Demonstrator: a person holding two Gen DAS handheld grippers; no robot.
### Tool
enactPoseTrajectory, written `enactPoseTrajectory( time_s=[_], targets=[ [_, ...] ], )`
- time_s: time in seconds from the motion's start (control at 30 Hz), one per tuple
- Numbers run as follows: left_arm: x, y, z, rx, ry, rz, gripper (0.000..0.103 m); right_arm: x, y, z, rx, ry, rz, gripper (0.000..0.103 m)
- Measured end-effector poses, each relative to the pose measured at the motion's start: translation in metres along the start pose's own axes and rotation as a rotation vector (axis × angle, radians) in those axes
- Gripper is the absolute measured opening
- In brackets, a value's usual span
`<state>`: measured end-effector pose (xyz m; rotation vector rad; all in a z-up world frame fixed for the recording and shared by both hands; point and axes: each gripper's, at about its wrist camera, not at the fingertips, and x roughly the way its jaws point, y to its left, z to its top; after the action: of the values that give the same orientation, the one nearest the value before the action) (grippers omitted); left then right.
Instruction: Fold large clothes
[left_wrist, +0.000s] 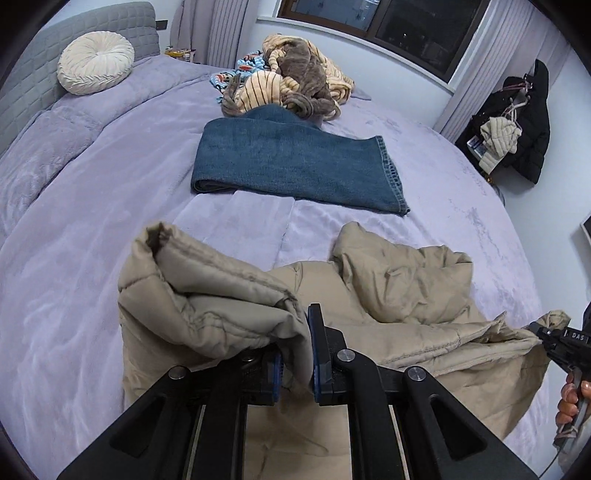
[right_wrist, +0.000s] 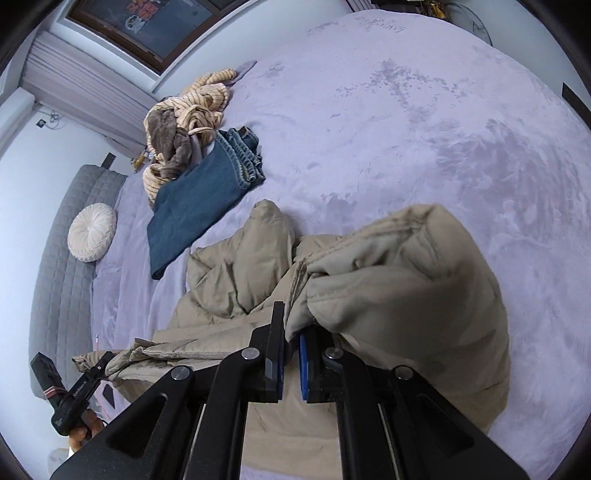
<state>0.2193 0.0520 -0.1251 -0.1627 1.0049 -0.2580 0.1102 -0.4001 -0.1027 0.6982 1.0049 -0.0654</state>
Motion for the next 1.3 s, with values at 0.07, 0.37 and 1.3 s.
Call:
enactPoseTrajectory(
  time_s=[0.07,0.37,1.3],
  targets=[
    [0.034,0.003,-0.001,0.007,0.038,0.012,0.013,0.024,-0.011,0.003,0.015,-0.012,0.002,0.006],
    [0.092,0.006,-0.001,0.040,0.079,0.026,0.013,0.085,-0.041,0.006,0.073,-0.030,-0.004,0.007],
    [0.148,0.011,0.002,0.117,0.027,0.192,0.048,0.117,-0.075,0.027,-0.142,-0.002,-0.273,0.002]
  ],
)
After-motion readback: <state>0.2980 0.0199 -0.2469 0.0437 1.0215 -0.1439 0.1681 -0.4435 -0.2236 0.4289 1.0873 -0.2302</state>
